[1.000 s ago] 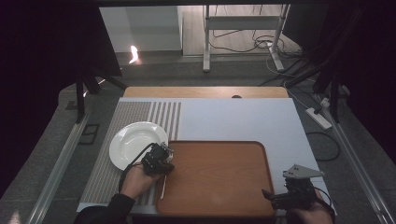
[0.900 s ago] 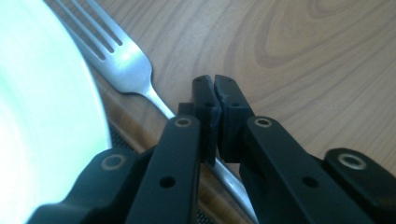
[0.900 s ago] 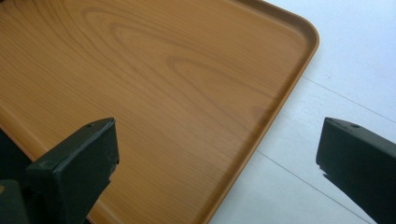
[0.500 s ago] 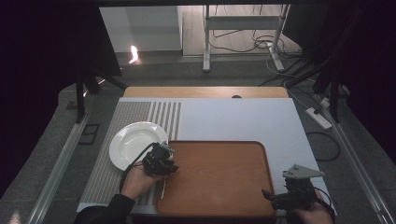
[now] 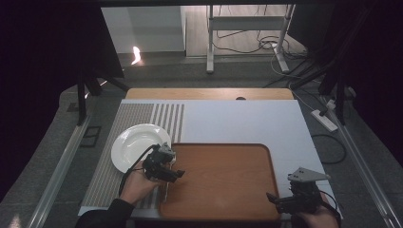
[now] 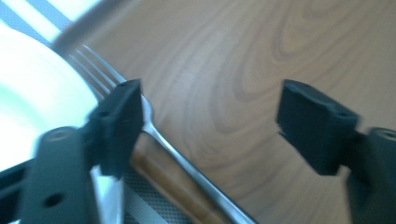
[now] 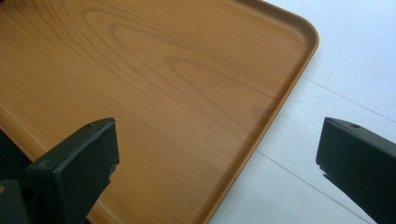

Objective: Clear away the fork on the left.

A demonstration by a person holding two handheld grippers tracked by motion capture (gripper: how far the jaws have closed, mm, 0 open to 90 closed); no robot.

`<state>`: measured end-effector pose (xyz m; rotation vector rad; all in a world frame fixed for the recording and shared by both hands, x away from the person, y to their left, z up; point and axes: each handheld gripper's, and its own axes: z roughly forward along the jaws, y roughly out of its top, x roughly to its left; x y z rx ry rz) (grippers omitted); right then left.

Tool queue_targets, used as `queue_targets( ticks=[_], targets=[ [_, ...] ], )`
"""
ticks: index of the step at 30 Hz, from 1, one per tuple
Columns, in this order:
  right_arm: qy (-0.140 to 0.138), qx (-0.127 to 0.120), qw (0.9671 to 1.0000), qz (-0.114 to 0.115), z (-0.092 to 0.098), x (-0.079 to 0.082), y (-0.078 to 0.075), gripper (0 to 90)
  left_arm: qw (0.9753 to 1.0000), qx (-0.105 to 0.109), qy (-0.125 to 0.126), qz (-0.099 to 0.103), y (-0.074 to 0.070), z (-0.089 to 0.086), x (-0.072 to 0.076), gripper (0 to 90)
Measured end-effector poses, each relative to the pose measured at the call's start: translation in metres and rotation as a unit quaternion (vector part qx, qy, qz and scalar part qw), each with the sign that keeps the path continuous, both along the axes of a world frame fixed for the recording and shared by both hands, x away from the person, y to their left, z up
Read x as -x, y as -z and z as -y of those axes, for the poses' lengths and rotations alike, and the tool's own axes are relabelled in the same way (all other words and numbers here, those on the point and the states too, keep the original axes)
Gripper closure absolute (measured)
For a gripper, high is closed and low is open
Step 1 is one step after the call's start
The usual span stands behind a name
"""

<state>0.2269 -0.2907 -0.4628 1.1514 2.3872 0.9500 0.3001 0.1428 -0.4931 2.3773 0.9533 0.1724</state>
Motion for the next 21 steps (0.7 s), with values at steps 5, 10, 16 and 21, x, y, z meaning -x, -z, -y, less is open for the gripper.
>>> queue_targets(
  ticks=[5,10,16,21],
  targets=[
    [0.000,0.000,1.0000,0.000,0.000,0.000,0.000,0.0,1.0000,0.000,-0.007,0.001,-0.002,-0.003,0.000,4.7],
    [0.001,0.000,1.0000,-0.001,0.000,0.000,0.000,0.0,0.9997,0.021,-0.013,0.006,-0.006,-0.009,0.002,0.0],
    [0.002,-0.005,1.0000,-0.003,0.001,-0.001,0.000,0.0,0.9993,0.034,-0.014,0.008,-0.005,-0.016,0.004,0.0],
    [0.006,-0.011,0.9999,-0.002,0.002,0.000,-0.001,0.0,0.9988,0.041,-0.018,0.021,-0.007,-0.024,0.008,0.0]
  ],
)
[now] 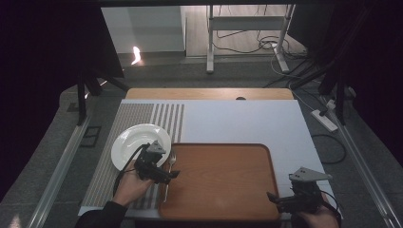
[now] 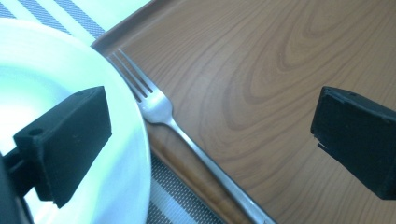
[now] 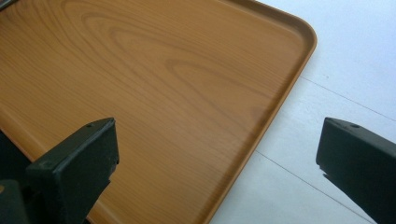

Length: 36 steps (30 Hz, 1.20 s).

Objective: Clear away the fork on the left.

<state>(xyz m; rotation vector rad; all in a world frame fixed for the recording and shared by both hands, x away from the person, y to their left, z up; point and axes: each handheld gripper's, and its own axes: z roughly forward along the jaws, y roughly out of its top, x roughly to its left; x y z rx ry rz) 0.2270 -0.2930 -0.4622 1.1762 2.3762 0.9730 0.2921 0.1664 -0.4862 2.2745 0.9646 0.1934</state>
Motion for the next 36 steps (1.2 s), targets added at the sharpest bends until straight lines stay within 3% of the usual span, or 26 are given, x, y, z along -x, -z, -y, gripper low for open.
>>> queue_targets(
  ticks=[7,21,36],
  targets=[
    [0.005,-0.002,1.0000,0.000,0.001,0.000,0.000,0.0,0.9998,0.013,-0.015,0.001,-0.001,-0.015,0.009,0.0],
    [0.009,-0.005,0.9999,0.001,0.002,0.001,-0.001,0.0,0.9974,0.032,-0.060,0.026,-0.005,-0.052,0.036,0.0],
    [0.016,-0.012,0.9998,0.003,0.003,0.001,-0.001,0.0,0.9930,0.060,-0.101,0.017,-0.001,-0.085,0.054,0.0]
  ],
)
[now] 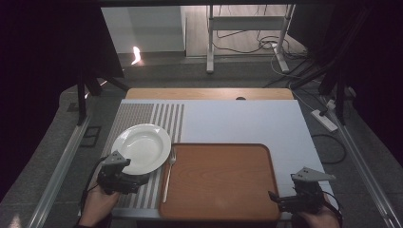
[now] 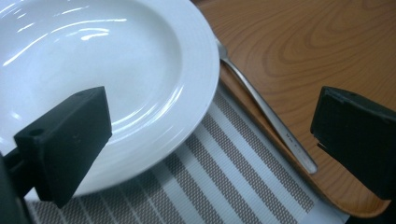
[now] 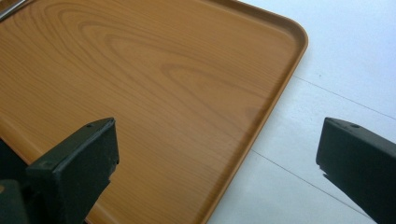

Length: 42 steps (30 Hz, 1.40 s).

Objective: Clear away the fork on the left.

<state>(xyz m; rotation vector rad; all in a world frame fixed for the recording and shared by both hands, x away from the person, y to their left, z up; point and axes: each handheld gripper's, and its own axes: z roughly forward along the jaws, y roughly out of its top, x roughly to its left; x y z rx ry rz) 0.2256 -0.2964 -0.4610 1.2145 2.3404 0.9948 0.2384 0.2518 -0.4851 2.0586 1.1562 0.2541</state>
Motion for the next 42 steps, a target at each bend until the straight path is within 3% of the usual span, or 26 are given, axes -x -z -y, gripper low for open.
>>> queue_targets(
  ticks=[22,32,42],
  targets=[
    [0.005,-0.002,1.0000,0.001,0.001,0.000,0.000,0.0,0.9991,0.003,-0.041,-0.004,0.003,-0.030,0.024,0.0],
    [0.008,-0.001,1.0000,0.000,0.001,0.000,0.000,0.0,0.9993,-0.012,-0.037,-0.004,0.002,-0.034,0.032,0.0],
    [0.009,0.005,1.0000,0.000,0.000,0.001,0.000,0.0,0.9993,-0.002,-0.035,-0.013,0.003,-0.036,0.032,0.0]
  ],
)
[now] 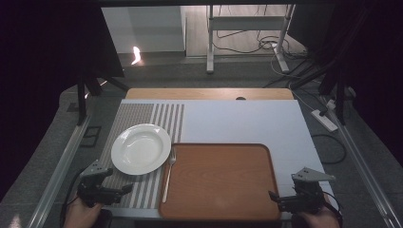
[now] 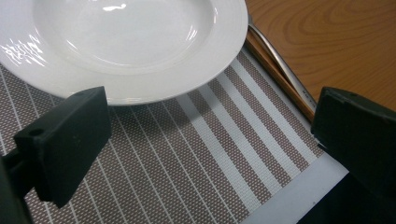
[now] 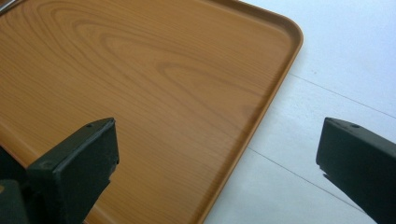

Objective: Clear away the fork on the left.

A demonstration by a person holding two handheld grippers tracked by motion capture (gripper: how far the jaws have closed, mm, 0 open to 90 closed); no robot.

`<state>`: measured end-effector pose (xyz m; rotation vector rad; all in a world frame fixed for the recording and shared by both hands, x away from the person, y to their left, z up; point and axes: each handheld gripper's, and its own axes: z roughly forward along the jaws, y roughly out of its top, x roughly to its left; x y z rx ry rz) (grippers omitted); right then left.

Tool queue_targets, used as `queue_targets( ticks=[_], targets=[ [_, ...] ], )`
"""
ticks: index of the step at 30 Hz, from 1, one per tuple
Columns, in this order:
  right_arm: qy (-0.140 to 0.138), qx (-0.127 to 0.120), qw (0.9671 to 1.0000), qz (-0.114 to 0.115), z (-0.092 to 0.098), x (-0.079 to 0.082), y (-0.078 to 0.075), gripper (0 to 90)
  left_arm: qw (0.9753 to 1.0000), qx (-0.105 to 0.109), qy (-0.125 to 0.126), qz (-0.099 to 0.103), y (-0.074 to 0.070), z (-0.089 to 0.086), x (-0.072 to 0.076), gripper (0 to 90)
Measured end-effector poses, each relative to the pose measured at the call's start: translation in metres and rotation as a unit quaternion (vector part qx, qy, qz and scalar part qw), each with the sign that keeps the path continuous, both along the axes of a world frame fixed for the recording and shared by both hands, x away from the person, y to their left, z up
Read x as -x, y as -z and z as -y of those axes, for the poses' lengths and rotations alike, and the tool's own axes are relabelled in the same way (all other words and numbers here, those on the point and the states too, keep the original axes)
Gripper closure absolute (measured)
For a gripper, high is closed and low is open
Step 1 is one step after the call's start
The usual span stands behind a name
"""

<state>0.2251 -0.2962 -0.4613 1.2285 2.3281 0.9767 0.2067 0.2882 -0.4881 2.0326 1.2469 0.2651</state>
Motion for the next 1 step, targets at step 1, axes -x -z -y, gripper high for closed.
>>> queue_targets(
  ticks=[1],
  targets=[
    [-0.001,0.001,1.0000,0.000,0.0001,-0.0002,0.0001,0.0,1.0000,0.001,0.001,-0.001,0.0000,0.0000,-0.0003,0.0]
  ],
)
